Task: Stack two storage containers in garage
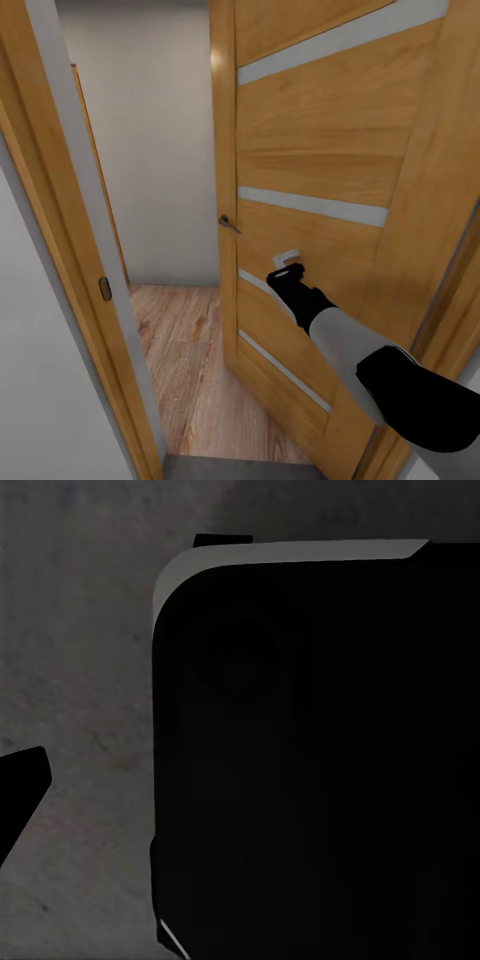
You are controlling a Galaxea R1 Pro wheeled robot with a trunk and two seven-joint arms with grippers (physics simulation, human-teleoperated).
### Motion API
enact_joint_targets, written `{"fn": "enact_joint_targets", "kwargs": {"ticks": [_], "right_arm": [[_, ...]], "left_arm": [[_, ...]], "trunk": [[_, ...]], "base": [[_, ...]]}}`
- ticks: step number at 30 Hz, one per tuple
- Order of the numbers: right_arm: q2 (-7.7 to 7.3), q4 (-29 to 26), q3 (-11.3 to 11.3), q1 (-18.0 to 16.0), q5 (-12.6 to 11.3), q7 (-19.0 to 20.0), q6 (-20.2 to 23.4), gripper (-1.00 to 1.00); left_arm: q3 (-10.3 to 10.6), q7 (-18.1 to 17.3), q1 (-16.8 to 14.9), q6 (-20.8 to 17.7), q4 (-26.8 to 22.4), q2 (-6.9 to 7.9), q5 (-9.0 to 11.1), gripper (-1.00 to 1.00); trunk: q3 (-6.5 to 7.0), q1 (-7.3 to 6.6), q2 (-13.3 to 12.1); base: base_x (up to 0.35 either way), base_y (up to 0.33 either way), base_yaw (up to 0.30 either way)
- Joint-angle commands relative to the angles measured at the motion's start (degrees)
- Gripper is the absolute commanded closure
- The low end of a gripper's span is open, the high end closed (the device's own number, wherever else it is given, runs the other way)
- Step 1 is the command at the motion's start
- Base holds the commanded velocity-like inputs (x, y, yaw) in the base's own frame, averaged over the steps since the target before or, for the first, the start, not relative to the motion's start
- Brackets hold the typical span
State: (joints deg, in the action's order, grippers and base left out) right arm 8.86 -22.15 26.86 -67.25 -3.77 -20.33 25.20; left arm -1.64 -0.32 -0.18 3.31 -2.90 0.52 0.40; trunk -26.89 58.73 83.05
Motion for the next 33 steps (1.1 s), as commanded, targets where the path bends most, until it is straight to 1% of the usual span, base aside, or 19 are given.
{"fn": "enact_joint_targets", "kwargs": {"ticks": [1, 2, 7, 10, 16, 18, 20, 33], "right_arm": [[-2.47, -1.48, 0.63, -0.16, 1.85, -0.59, 0.92, -1.0], [-2.43, -2.24, 0.6, -0.16, 1.86, -0.59, 0.92, -1.0], [-2.24, -10.25, 0.37, -0.16, 1.87, -0.43, 1.13, -1.0], [-2.11, -11.72, 0.3, -0.16, 1.88, -0.4, 1.43, -1.0], [-1.81, -12.57, 0.46, -0.16, 1.86, -0.27, 2.15, -1.0], [-1.3, -12.7, 0.44, -0.17, 1.95, -0.25, 4.21, -1.0], [-1.09, -12.73, 0.36, -0.17, 2.02, -0.32, 4.95, -1.0], [-1.04, -12.42, 0.5, -0.17, 2.71, 0.08, 5.62, -1.0]], "left_arm": [[-0.17, -0.03, 0.0, 0.09, 0.0, 0.0, 0.07, -1.0], [-0.18, -0.03, 0.0, 0.06, 0.0, 0.0, 0.07, -1.0], [-0.2, -0.03, 0.0, -0.04, 0.0, -0.05, -0.03, -1.0], [-0.2, -0.03, 0.0, -0.04, 0.0, -0.06, -0.08, -1.0], [-0.2, -0.02, 0.0, -0.03, 0.0, -0.08, -0.13, -1.0], [-0.2, -0.02, 0.0, -0.04, 0.0, -0.02, -0.14, -1.0], [-0.2, -0.03, 0.0, -0.04, 0.0, 0.0, -0.14, -1.0], [-0.2, -0.02, 0.0, -0.02, 0.0, 0.0, -0.05, -1.0]], "trunk": [[-0.04, 0.0, 0.03], [-0.04, 0.0, 0.03], [-0.04, 0.0, 0.03], [-0.04, 0.0, 0.03], [-0.04, 0.0, 0.03], [-0.04, 0.0, 0.03], [-0.04, 0.0, 0.03], [-0.04, 0.0, 0.03]], "base": [[0.0, 0.0, 0.0], [0.0, 0.0, 0.0], [0.0, 0.0, 0.0], [0.0, 0.0, 0.0], [0.0, 0.0, 0.0], [0.0, 0.0, 0.0], [0.0, 0.0, 0.0], [0.0, 0.0, 0.0]]}}
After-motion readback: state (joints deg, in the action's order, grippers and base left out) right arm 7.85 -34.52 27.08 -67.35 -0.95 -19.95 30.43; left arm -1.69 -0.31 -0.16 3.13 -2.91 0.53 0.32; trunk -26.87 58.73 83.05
